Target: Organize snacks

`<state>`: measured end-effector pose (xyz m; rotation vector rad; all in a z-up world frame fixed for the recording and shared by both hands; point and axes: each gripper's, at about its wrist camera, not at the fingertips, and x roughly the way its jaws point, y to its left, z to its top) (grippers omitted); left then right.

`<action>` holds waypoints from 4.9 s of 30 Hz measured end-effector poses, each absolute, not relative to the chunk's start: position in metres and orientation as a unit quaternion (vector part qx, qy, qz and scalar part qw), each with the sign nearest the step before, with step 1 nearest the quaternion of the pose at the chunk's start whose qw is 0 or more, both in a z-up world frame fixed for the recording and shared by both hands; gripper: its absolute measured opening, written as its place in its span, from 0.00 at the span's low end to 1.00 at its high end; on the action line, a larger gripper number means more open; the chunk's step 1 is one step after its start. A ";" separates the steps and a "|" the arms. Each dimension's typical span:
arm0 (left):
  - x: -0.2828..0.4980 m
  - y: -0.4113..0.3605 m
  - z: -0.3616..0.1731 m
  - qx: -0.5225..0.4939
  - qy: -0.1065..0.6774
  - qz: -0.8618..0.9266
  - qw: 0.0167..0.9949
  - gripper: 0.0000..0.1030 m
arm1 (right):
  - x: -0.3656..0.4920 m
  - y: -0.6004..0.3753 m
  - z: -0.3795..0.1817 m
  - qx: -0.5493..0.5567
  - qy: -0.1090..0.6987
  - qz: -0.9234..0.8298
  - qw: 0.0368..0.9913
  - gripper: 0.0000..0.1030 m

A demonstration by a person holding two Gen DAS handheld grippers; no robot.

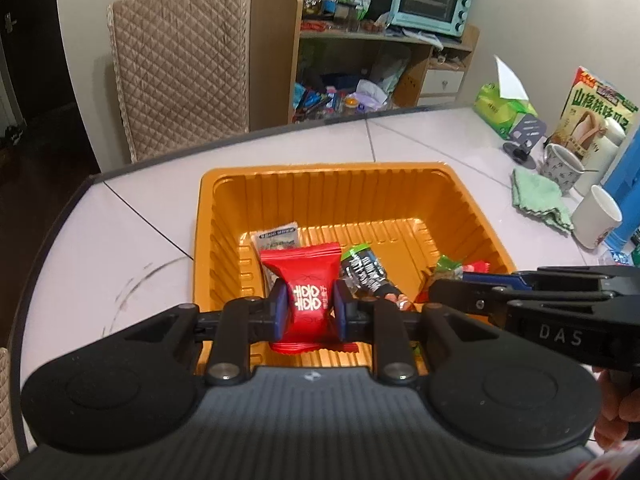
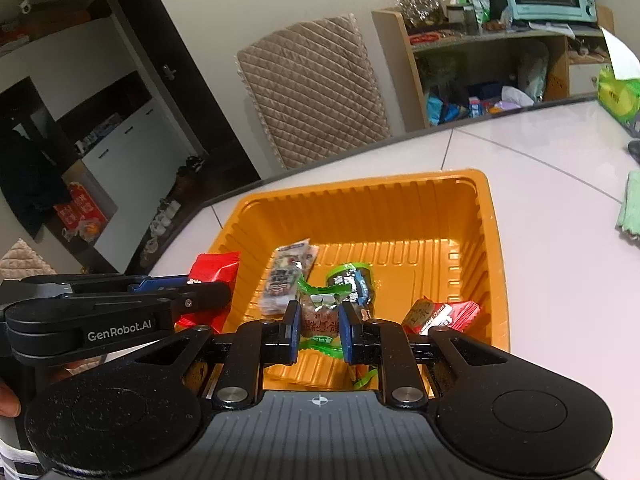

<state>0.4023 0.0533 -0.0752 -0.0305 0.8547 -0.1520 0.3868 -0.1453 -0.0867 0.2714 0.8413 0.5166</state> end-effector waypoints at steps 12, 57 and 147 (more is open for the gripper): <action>0.418 0.059 -0.101 -0.019 0.449 -0.070 0.891 0.21 | 0.396 -0.140 -0.105 0.129 0.421 0.241 0.865 0.20; 0.348 0.068 -0.063 -0.040 0.440 -0.069 0.894 0.33 | 0.356 -0.173 -0.074 0.159 0.388 0.227 0.879 0.67; 0.271 0.017 -0.144 -0.060 0.475 -0.047 0.877 0.31 | 0.230 -0.228 -0.133 0.133 0.501 0.127 0.846 0.69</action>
